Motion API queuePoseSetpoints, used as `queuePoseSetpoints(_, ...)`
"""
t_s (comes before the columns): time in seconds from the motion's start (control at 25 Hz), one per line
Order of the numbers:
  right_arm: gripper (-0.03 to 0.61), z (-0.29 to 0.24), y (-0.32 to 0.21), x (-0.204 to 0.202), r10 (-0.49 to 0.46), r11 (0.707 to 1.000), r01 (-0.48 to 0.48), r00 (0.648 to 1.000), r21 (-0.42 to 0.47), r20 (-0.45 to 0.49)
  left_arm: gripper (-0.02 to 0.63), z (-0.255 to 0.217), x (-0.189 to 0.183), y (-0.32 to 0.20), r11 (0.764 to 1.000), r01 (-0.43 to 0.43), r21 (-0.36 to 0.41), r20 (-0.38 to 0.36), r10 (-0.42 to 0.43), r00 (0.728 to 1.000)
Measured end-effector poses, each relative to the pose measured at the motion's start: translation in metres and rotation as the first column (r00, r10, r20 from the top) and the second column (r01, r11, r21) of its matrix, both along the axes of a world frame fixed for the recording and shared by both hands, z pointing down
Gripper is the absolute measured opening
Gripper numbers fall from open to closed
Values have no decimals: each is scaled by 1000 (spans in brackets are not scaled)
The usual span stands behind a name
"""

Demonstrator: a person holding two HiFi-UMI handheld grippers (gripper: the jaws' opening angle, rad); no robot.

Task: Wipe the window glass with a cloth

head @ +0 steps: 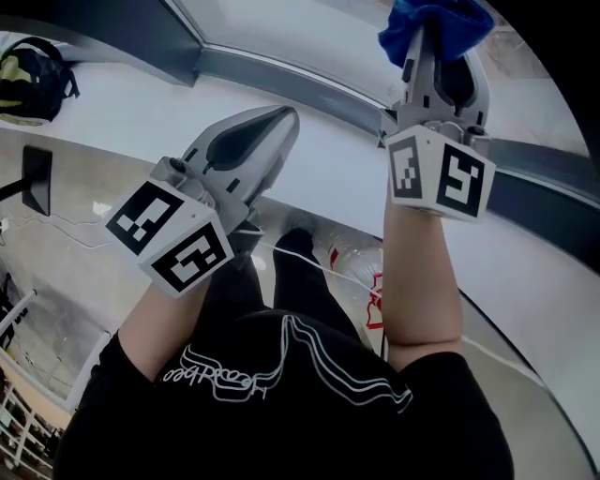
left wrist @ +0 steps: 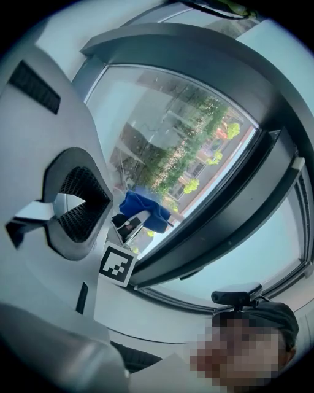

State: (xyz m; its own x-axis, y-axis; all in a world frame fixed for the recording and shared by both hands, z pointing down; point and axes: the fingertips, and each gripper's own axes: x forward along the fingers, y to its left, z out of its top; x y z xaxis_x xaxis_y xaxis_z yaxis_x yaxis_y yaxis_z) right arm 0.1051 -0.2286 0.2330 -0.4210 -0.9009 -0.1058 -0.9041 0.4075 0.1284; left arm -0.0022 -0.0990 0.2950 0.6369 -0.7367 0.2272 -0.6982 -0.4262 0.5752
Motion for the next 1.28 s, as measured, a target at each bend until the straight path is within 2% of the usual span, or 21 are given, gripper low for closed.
queuePoseSetpoints(0.12, 65, 0, 0, 22, 28, 1000, -28, 1000, -2, -8, 6, -1, 17, -5, 1000, -24, 3, -4, 24, 1000)
queuePoseSetpoints(0.44, 64, -11, 22, 144, 133, 991, -133, 991, 8, 11, 6, -14, 111, 12, 994, -106, 7, 39, 105, 994)
queuePoseSetpoints(0.64, 64, -13, 30, 202, 185, 983, -185, 983, 18, 18, 6, -25, 147, 16, 990, -132, 42, 68, 129, 989)
queuePoseSetpoints(0.96, 64, -6, 39, 281, 268, 963, -268, 963, 16, 29, 6, -22, 201, 19, 979, -200, 31, 101, 196, 975)
queuePoseSetpoints(1.28, 64, -1, 51, 352, 356, 934, -355, 934, 50, -25, 6, -14, 251, 23, 965, -259, 36, 113, 253, 961)
